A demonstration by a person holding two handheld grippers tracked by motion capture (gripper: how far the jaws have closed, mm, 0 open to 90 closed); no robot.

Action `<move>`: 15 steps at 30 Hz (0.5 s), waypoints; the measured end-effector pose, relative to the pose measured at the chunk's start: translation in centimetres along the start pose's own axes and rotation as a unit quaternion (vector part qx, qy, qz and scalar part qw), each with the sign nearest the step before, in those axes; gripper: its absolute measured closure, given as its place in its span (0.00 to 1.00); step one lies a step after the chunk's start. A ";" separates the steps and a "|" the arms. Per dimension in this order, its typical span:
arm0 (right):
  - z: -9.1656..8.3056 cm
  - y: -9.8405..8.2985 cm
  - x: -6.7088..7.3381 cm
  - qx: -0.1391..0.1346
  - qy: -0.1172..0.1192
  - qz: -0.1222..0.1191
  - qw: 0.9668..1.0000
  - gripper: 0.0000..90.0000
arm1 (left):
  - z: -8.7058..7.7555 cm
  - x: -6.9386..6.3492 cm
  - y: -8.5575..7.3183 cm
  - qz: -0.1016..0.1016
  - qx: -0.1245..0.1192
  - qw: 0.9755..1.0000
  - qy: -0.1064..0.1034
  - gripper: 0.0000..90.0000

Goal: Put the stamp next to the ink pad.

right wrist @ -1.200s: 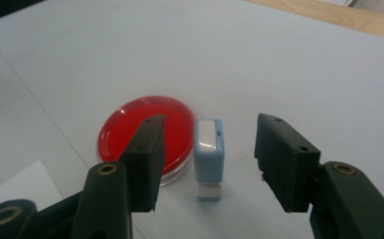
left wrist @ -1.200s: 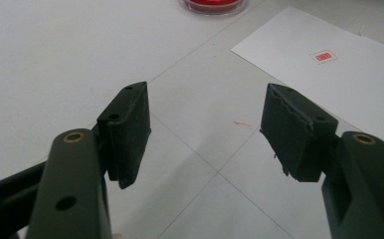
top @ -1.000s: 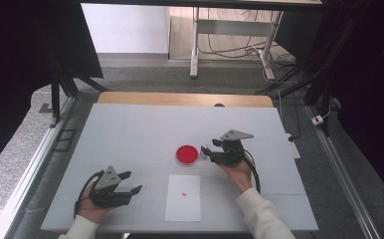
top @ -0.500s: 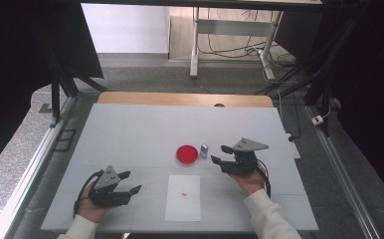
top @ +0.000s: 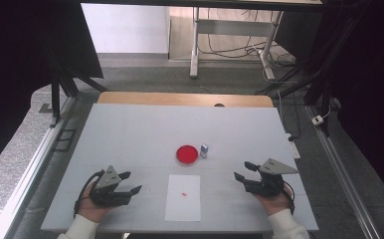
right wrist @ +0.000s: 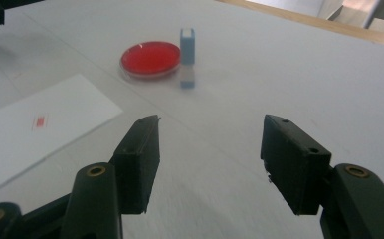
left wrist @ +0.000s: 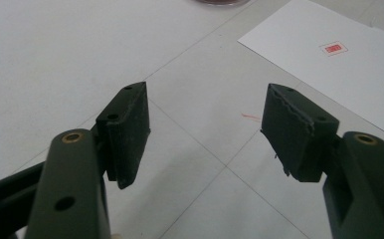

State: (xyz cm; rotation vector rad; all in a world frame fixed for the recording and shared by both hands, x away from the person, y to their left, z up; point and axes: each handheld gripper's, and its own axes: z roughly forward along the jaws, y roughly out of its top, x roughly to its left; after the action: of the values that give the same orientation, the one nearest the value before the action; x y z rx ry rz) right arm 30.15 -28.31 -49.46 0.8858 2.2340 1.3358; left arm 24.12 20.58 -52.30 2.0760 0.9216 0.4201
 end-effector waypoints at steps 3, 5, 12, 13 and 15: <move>-1.3 -1.3 -0.4 -0.001 -0.006 0.006 1.000 0.45 | 0.1 0.0 0.0 0.001 0.001 1.000 0.000 0.39; -1.9 -1.9 -0.6 0.001 -0.010 0.005 1.000 0.45 | 0.1 0.0 0.0 0.000 0.002 1.000 0.000 0.39; -3.8 -3.8 -1.4 0.013 -0.022 0.012 1.000 0.45 | 0.1 0.0 0.0 -0.001 0.002 1.000 0.000 0.39; -4.0 -3.9 -1.6 0.013 -0.025 0.015 1.000 0.45 | 0.2 0.0 0.0 0.000 0.003 1.000 0.000 0.39; -4.1 -4.0 -1.8 0.009 -0.024 0.017 1.000 0.45 | 0.2 0.0 0.0 0.001 0.004 1.000 0.000 0.39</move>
State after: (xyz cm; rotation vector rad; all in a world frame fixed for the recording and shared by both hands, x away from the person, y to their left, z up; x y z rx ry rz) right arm 27.62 -33.54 -51.04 0.9559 2.2067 1.2990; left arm 24.23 20.48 -52.41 2.0834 0.9234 0.4185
